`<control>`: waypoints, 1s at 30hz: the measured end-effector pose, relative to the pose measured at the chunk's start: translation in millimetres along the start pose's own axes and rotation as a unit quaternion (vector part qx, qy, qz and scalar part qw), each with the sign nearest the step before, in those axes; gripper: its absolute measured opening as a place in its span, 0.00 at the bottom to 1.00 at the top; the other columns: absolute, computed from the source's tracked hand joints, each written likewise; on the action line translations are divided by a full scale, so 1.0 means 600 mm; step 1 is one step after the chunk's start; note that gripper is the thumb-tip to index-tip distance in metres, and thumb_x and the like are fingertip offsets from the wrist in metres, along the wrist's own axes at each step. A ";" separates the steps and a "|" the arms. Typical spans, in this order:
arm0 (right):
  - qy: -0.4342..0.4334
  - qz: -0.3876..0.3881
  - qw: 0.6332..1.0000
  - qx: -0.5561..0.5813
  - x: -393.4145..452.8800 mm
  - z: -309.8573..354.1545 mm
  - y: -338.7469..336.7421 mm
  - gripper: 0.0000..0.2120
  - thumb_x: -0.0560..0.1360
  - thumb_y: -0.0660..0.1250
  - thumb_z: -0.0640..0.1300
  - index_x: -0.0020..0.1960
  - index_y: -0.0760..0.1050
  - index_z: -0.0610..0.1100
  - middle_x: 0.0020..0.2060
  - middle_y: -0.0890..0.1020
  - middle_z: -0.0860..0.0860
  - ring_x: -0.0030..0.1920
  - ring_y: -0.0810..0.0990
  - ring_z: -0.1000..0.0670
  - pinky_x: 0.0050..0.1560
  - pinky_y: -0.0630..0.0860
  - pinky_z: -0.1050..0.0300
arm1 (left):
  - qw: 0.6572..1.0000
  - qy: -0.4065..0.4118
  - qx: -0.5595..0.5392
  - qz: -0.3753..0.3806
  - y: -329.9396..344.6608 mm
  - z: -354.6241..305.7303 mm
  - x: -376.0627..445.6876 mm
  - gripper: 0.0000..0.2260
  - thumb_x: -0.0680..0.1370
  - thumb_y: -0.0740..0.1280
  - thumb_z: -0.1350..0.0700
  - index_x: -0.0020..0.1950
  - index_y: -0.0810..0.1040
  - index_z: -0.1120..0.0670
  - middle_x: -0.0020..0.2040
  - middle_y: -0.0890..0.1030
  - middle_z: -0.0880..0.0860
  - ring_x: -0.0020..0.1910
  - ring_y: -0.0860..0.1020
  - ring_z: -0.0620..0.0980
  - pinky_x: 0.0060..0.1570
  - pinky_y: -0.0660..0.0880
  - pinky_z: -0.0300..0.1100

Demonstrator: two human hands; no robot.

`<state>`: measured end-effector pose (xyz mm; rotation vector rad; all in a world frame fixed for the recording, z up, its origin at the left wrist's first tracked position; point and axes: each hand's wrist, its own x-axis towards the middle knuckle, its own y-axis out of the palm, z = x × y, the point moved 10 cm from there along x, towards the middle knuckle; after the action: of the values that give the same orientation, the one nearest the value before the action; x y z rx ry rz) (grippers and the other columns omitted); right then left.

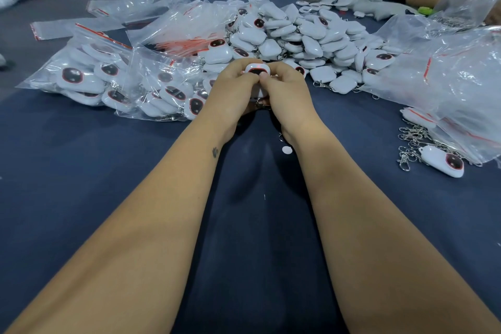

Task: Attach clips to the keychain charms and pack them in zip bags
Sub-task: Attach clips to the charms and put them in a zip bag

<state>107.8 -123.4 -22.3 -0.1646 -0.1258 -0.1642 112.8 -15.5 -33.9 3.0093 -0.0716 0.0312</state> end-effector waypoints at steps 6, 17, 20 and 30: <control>0.001 0.010 1.000 0.011 0.005 -0.003 0.004 0.08 0.78 0.61 0.37 0.50 0.78 0.45 0.44 0.81 0.47 0.46 0.80 0.49 0.54 0.78 0.49 | 0.999 0.023 0.027 0.003 0.001 -0.005 -0.002 0.12 0.81 0.58 0.65 0.56 0.77 0.52 0.53 0.80 0.58 0.47 0.79 0.51 0.57 0.77 0.54; 0.003 0.017 0.997 0.072 0.000 -0.001 0.003 0.09 0.76 0.62 0.37 0.43 0.79 0.46 0.40 0.83 0.47 0.40 0.80 0.51 0.39 0.77 0.55 | 0.999 0.019 0.018 -0.021 -0.010 -0.011 -0.006 0.11 0.82 0.59 0.64 0.58 0.79 0.55 0.52 0.81 0.59 0.46 0.82 0.52 0.51 0.81 0.53; 0.012 -0.002 0.994 0.106 0.001 0.000 -0.005 0.09 0.75 0.62 0.35 0.41 0.78 0.44 0.32 0.81 0.50 0.35 0.78 0.52 0.34 0.72 0.58 | 0.999 0.024 0.019 -0.010 -0.003 -0.015 -0.005 0.11 0.81 0.60 0.63 0.58 0.80 0.54 0.49 0.83 0.55 0.46 0.82 0.51 0.52 0.81 0.50; 0.030 -0.121 0.976 0.181 -0.012 0.000 -0.055 0.08 0.76 0.63 0.37 0.39 0.71 0.44 0.31 0.76 0.52 0.29 0.71 0.55 0.26 0.66 0.66 | 0.943 0.200 0.254 -0.072 -0.005 -0.083 -0.041 0.14 0.75 0.60 0.58 0.56 0.78 0.44 0.47 0.81 0.42 0.45 0.79 0.42 0.51 0.77 0.45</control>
<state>95.2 -154.4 -18.1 0.2215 -0.1137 -0.3844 87.4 -5.1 14.3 3.4259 0.2327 0.7549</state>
